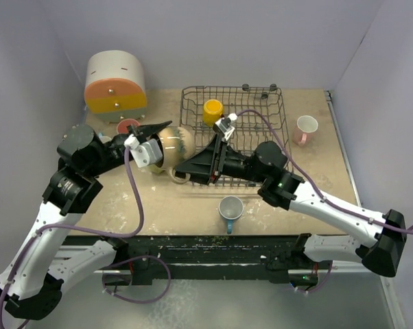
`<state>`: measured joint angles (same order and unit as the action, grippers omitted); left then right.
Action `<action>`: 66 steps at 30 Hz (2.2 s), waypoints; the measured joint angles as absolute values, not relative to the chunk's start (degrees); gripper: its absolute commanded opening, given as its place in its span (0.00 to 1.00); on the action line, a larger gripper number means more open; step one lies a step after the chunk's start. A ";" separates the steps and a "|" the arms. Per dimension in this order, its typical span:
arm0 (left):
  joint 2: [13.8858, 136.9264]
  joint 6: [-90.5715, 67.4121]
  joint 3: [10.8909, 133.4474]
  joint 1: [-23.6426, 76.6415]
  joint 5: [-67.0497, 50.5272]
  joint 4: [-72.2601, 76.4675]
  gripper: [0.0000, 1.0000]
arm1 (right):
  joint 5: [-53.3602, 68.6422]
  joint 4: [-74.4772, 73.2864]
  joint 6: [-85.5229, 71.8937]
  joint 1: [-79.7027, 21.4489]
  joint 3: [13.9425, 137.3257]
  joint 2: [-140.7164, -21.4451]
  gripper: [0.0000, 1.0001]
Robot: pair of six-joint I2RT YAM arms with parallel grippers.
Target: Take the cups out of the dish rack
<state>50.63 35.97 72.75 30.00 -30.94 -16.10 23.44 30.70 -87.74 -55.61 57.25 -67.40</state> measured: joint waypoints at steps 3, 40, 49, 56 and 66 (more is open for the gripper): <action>50.30 36.05 72.47 29.69 -30.28 -21.52 0.00 | 23.07 23.18 -83.90 -53.34 57.78 -65.47 0.80; 89.10 42.52 62.76 52.42 -12.16 -39.70 0.00 | 8.49 -33.61 -43.27 -19.25 73.84 -72.58 0.91; 92.49 41.41 59.96 56.73 -5.34 -34.83 0.00 | 8.73 -34.39 -42.83 -17.82 74.41 -71.61 0.91; 92.49 41.45 59.86 56.71 -2.66 -33.41 0.09 | 9.98 -34.22 -42.85 -17.61 74.41 -71.53 0.92; 92.62 41.17 59.86 56.71 -2.33 -33.41 0.37 | 10.04 -33.98 -42.74 -17.21 74.41 -71.55 0.92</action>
